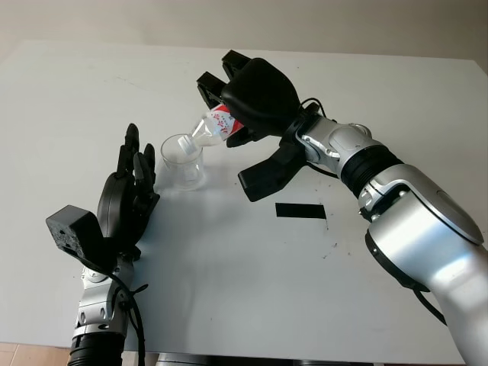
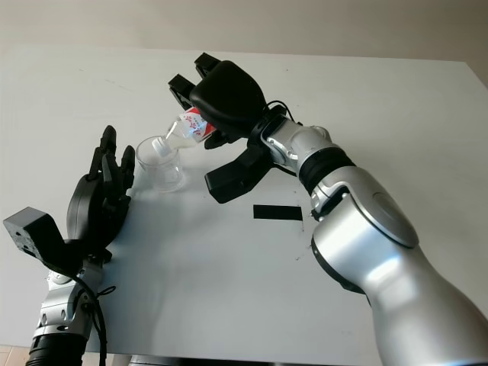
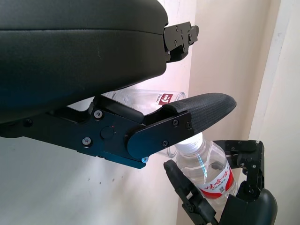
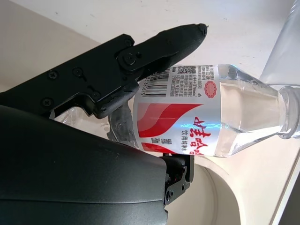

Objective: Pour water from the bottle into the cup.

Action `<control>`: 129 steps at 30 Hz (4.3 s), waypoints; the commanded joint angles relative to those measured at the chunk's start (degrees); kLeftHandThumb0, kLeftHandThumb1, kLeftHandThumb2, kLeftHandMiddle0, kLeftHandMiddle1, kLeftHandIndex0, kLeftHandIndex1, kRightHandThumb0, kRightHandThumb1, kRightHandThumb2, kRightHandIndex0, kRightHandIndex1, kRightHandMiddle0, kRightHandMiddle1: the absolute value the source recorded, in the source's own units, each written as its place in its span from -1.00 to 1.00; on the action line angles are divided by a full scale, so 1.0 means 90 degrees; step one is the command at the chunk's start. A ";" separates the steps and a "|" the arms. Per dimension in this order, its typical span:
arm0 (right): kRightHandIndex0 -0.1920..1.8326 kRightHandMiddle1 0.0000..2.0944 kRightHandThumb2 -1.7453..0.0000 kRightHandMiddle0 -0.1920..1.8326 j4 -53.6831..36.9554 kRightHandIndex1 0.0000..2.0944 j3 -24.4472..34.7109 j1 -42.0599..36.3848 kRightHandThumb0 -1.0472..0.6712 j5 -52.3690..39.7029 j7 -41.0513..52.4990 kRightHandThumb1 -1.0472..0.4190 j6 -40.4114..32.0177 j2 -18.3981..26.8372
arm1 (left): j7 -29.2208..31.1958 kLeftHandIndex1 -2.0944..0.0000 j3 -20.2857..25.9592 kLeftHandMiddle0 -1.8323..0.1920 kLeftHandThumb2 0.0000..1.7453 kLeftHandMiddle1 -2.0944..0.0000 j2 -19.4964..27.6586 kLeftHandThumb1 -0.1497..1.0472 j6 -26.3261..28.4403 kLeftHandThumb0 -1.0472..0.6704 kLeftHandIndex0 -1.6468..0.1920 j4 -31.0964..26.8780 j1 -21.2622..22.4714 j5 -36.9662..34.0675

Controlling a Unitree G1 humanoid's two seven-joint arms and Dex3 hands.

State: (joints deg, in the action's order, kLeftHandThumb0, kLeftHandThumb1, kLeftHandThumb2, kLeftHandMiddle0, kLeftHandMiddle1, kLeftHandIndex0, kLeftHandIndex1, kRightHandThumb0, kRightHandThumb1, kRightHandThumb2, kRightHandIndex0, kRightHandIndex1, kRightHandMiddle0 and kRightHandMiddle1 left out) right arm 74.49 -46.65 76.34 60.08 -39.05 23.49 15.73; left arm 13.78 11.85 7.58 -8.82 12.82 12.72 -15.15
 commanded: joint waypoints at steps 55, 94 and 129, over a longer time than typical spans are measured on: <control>0.31 1.00 0.76 0.12 -0.7738 1.00 0.5493 -0.5716 -0.11 -0.7551 0.6219 -1.00 -0.3542 -0.0415 | 0.0162 0.96 -0.0051 0.93 -0.09 0.95 0.0052 1.00 0.0307 -0.71 1.00 0.0097 -0.0110 0.0014; 0.23 1.00 0.70 0.05 -0.6219 1.00 0.5375 -0.6427 -0.10 -0.7185 0.5581 -1.00 -0.2381 -0.1045 | 0.0248 0.95 0.0165 0.91 -0.11 0.95 0.0234 1.00 0.0426 -0.70 0.97 -0.0031 -0.0099 -0.0086; -1.00 -1.00 0.94 -1.00 -0.6458 -1.00 0.5454 -0.7209 -0.73 -0.7118 0.5598 -0.77 -0.1578 -0.0938 | 0.0209 0.95 0.0196 0.89 -0.12 0.95 0.0267 1.00 0.0485 -0.71 0.95 -0.0060 -0.0099 -0.0048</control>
State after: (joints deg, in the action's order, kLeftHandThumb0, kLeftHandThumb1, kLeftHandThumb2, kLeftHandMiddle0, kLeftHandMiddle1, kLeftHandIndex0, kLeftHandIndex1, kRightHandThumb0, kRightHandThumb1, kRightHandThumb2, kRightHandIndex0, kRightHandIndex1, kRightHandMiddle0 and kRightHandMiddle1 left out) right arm 15.81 2.03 12.27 -3.81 11.67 8.56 7.62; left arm 15.69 13.74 9.78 -4.24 12.40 12.49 -15.77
